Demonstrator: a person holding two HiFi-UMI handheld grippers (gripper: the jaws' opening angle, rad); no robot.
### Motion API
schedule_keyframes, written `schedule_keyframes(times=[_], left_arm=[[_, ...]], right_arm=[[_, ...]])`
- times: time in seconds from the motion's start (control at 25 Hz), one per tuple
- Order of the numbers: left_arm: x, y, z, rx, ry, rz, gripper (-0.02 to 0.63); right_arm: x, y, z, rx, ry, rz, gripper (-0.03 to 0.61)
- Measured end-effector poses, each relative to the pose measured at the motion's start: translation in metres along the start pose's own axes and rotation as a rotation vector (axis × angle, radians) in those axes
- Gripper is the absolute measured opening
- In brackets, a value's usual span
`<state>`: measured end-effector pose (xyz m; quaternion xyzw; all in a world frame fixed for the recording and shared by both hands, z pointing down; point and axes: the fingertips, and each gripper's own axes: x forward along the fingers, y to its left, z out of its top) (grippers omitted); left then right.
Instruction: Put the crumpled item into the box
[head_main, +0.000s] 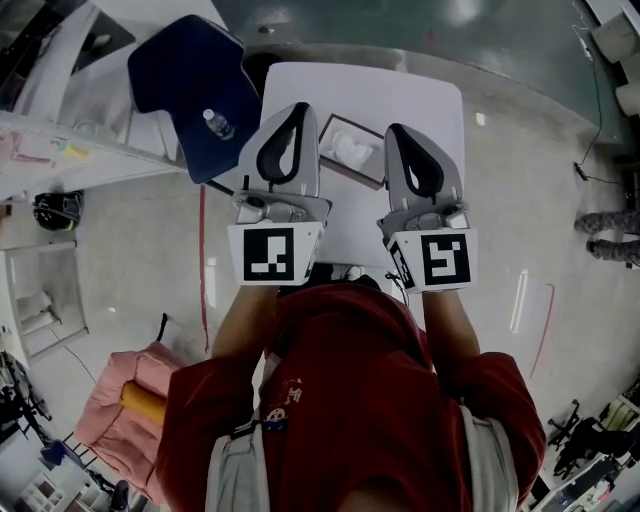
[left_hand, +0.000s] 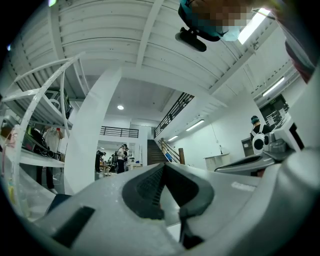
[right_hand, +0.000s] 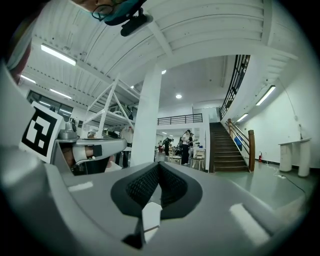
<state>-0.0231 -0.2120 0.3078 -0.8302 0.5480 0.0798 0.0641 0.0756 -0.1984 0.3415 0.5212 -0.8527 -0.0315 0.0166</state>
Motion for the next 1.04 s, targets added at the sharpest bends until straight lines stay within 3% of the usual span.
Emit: schedule_keyframes(times=[1.04], left_arm=[[-0.0027,0.0010,-0.0029,-0.012,0.007,0.000,0.003]], right_arm=[[0.0057,0.0010,-0.0027,-0.026,0.017,0.011,0.002]])
